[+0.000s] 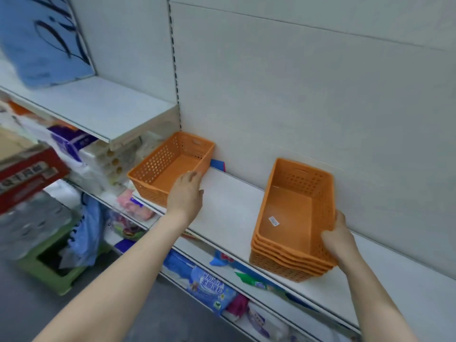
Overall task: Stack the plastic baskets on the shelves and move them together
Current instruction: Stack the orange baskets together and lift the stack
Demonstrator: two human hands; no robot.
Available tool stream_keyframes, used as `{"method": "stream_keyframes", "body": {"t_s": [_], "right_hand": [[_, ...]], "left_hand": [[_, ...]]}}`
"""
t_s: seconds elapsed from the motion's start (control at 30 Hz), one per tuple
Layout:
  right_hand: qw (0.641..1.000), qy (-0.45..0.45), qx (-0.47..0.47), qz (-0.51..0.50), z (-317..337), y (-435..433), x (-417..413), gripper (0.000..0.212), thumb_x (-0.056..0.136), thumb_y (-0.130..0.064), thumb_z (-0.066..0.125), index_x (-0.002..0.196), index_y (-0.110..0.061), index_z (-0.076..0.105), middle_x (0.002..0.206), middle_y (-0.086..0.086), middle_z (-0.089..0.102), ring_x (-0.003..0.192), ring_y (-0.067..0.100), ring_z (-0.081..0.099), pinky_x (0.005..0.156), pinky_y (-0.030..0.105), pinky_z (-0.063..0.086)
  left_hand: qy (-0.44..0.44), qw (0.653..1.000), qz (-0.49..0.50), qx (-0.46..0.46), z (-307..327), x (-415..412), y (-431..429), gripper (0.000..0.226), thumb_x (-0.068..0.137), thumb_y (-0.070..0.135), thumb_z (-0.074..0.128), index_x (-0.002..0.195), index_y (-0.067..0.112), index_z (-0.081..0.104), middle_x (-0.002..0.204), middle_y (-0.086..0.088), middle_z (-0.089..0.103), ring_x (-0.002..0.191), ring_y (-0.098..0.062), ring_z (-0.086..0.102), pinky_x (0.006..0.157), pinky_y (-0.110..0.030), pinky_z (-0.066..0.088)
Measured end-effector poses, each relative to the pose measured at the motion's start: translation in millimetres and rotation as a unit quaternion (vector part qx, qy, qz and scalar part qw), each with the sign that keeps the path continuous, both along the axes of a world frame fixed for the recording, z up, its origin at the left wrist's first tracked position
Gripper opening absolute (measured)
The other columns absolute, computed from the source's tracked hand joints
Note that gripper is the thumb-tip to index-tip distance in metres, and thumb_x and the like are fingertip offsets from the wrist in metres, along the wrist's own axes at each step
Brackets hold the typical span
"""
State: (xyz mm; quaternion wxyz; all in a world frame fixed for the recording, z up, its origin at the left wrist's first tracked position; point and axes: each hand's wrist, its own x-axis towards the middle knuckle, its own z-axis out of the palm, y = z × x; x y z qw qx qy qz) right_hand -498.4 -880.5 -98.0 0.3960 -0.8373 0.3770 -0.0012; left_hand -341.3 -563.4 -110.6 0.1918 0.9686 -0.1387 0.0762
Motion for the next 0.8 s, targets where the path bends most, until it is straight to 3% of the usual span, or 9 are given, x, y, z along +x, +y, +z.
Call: {"method": "stream_keyframes", "body": {"t_s": [0.1,0.2,0.3,0.4,0.53,0.6,0.67,0.73,0.8], "right_hand": [[1.000,0.002,0.002,-0.004,3,7,4,0.074,0.084,-0.038,0.057,0.148,-0.037,0.021,0.123,0.012,0.062,0.095,0.033,0.060,0.085,0.043,0.051],[1.000,0.021,-0.016,-0.007,6,13,4,0.073,0.087,-0.037,0.057,0.150,-0.034,0.023,0.128,0.013,0.062,0.100,0.035,0.061,0.081,0.039,0.047],[0.986,-0.002,-0.165,-0.036,8,24,-2,0.062,0.092,-0.020,0.052,0.150,-0.017,0.031,0.130,0.022,0.061,0.112,0.041,0.059,0.089,0.043,0.048],[0.948,-0.161,-0.270,-0.043,28,53,7,0.049,0.094,-0.009,0.051,0.143,-0.010,0.045,0.133,0.017,0.060,0.122,0.035,0.055,0.101,0.045,0.046],[0.962,-0.230,-0.144,0.030,59,108,48,0.037,0.098,-0.025,0.055,0.134,-0.016,0.057,0.128,0.001,0.066,0.116,0.019,0.062,0.099,0.034,0.047],[0.974,-0.218,0.039,0.048,78,135,68,0.055,0.093,-0.051,0.055,0.140,-0.022,0.051,0.130,-0.007,0.059,0.112,0.011,0.060,0.099,0.032,0.047],[0.956,-0.215,0.195,0.038,87,151,87,0.071,0.081,-0.064,0.059,0.140,-0.027,0.048,0.133,-0.007,0.058,0.109,0.014,0.063,0.096,0.042,0.055],[0.951,-0.226,0.211,0.018,88,154,101,0.051,0.083,-0.046,0.065,0.128,-0.024,0.053,0.124,0.001,0.066,0.103,0.022,0.069,0.085,0.046,0.060],[0.967,-0.220,0.132,-0.005,87,152,104,0.030,0.087,-0.026,0.060,0.116,-0.020,0.059,0.114,0.005,0.070,0.099,0.024,0.070,0.083,0.045,0.060]], "left_hand": [[0.073,0.987,0.045,0.133,-14,29,35,0.055,0.088,0.013,0.054,0.141,0.006,0.040,0.121,-0.020,0.063,0.106,-0.039,0.062,0.085,-0.042,0.052],[0.086,0.977,0.036,0.191,-14,37,44,0.033,0.090,0.007,0.046,0.119,0.011,0.059,0.105,-0.013,0.071,0.095,-0.034,0.069,0.074,-0.037,0.055],[0.031,0.986,0.016,0.161,-3,37,38,0.022,0.088,0.008,0.048,0.101,0.012,0.065,0.091,-0.014,0.073,0.085,-0.037,0.071,0.067,-0.037,0.054],[-0.009,0.997,0.003,0.079,21,28,29,0.018,0.086,0.011,0.051,0.098,0.012,0.064,0.083,-0.020,0.072,0.077,-0.042,0.069,0.060,-0.039,0.046],[-0.104,0.990,-0.060,0.068,55,-13,11,0.028,0.074,0.008,0.070,0.101,0.014,0.068,0.062,-0.016,0.067,0.053,-0.037,0.066,0.045,-0.035,0.047],[-0.182,0.975,-0.104,0.073,69,-37,-1,0.043,0.057,0.004,0.080,0.099,0.011,0.074,0.048,-0.010,0.062,0.038,-0.030,0.060,0.038,-0.028,0.043],[-0.246,0.956,-0.147,0.062,74,-51,-13,0.046,0.055,0.003,0.080,0.100,0.010,0.075,0.048,-0.003,0.063,0.039,-0.025,0.060,0.043,-0.025,0.044],[-0.277,0.941,-0.187,0.057,69,-57,-23,0.045,0.060,0.003,0.076,0.106,0.008,0.073,0.050,-0.001,0.063,0.043,-0.022,0.061,0.051,-0.027,0.046],[-0.289,0.928,-0.227,0.068,61,-57,-28,0.039,0.070,0.019,0.074,0.108,0.011,0.072,0.060,-0.002,0.070,0.057,-0.022,0.068,0.068,-0.033,0.049]]}}
